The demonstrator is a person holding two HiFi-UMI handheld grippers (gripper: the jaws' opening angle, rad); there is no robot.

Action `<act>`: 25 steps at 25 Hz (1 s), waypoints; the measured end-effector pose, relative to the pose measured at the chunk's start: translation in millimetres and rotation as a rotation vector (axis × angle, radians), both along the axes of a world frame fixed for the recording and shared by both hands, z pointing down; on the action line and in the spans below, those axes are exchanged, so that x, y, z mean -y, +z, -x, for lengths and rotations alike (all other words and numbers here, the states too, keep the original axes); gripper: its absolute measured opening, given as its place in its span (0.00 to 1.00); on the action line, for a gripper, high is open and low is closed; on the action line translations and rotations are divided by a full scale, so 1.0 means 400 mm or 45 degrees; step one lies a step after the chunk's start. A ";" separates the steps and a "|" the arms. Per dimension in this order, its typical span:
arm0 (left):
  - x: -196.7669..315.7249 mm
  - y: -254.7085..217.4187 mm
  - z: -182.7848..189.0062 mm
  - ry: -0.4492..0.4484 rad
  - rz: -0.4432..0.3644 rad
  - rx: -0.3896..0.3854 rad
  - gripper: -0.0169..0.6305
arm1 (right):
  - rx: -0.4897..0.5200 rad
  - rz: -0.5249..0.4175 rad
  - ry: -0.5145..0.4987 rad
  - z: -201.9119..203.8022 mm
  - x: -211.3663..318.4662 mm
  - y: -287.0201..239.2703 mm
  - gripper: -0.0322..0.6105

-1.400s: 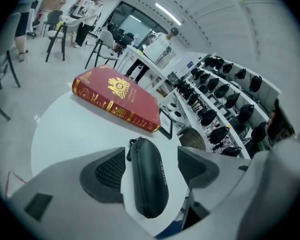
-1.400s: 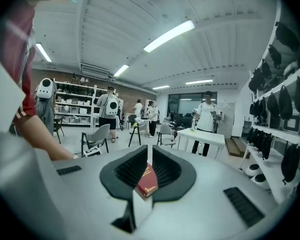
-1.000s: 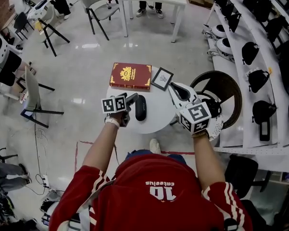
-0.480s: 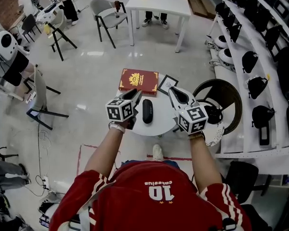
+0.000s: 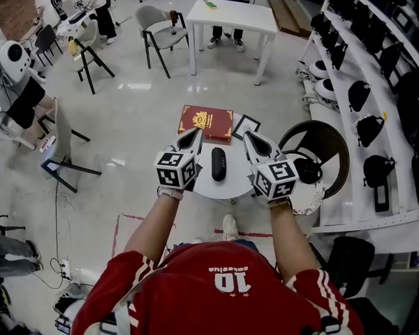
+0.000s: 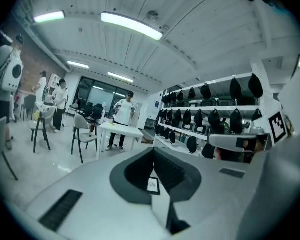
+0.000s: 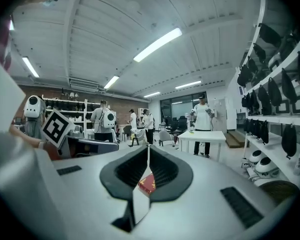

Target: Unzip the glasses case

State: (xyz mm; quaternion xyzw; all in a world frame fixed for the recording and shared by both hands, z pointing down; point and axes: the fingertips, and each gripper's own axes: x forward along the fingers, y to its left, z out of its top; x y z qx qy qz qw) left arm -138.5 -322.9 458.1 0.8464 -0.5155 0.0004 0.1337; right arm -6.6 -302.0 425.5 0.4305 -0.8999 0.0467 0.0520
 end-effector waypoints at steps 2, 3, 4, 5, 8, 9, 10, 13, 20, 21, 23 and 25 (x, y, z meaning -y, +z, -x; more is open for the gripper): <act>-0.020 -0.028 0.016 -0.023 -0.052 0.047 0.04 | 0.007 -0.011 0.015 0.013 -0.018 -0.009 0.08; -0.030 -0.040 0.024 -0.032 -0.073 0.065 0.04 | 0.009 -0.016 0.026 0.018 -0.027 -0.013 0.08; -0.041 -0.046 0.031 -0.038 -0.089 0.079 0.04 | 0.012 -0.019 0.037 0.022 -0.036 -0.016 0.08; -0.051 -0.050 0.038 -0.044 -0.100 0.088 0.04 | 0.017 -0.023 0.048 0.025 -0.047 -0.020 0.08; -0.083 -0.075 0.062 -0.067 -0.129 0.077 0.04 | 0.026 -0.047 0.101 0.025 -0.077 -0.037 0.08; -0.092 -0.085 0.070 -0.075 -0.140 0.076 0.04 | 0.023 -0.058 0.129 0.021 -0.086 -0.044 0.08; -0.101 -0.093 0.080 -0.083 -0.150 0.078 0.04 | 0.020 -0.068 0.159 0.014 -0.094 -0.050 0.08; -0.124 -0.108 0.109 -0.105 -0.169 0.088 0.04 | 0.037 -0.079 0.236 -0.005 -0.113 -0.061 0.07; -0.164 -0.135 0.130 -0.104 -0.197 0.133 0.04 | 0.074 -0.075 0.273 -0.014 -0.139 -0.074 0.07; -0.168 -0.137 0.129 -0.101 -0.202 0.144 0.04 | 0.076 -0.077 0.274 -0.014 -0.142 -0.076 0.07; -0.174 -0.142 0.124 -0.093 -0.211 0.154 0.04 | 0.076 -0.083 0.278 -0.014 -0.149 -0.081 0.07; -0.180 -0.143 0.119 -0.088 -0.212 0.158 0.04 | 0.075 -0.087 0.283 -0.017 -0.155 -0.085 0.07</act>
